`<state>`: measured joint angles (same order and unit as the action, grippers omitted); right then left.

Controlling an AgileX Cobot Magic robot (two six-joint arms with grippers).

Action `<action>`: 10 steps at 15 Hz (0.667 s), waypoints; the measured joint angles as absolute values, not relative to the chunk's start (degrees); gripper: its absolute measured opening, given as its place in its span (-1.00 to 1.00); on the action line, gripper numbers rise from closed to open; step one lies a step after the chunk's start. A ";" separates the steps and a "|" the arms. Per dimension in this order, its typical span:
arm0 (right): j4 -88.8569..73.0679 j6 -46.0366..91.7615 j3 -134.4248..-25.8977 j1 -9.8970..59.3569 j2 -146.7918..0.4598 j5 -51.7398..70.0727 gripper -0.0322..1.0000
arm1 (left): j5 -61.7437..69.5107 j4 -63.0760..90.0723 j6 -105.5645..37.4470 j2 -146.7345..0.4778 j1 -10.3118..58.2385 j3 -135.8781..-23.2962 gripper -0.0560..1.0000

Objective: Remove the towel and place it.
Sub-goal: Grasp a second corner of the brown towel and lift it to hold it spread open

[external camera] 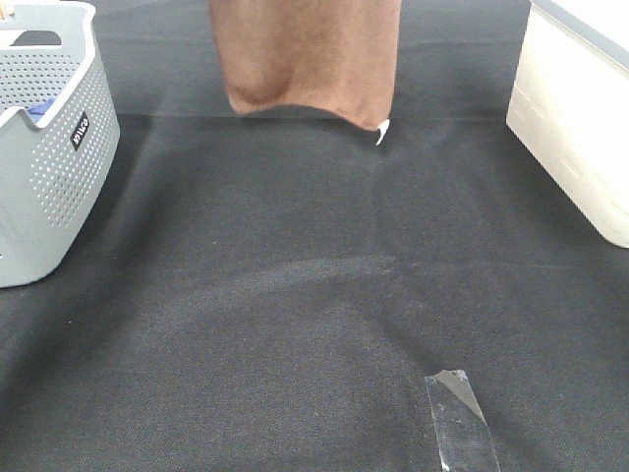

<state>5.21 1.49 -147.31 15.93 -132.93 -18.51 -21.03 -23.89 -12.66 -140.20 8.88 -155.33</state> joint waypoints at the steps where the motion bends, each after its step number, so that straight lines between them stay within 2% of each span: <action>1: 5.21 1.09 -147.36 15.93 -132.93 -18.28 -0.92 | -21.08 -24.24 -12.72 -140.20 8.94 -155.73 -0.89; 10: 5.27 0.74 -147.36 15.93 -133.04 -14.95 -0.92 | -19.48 -26.70 -12.83 -140.26 8.42 -155.73 -0.89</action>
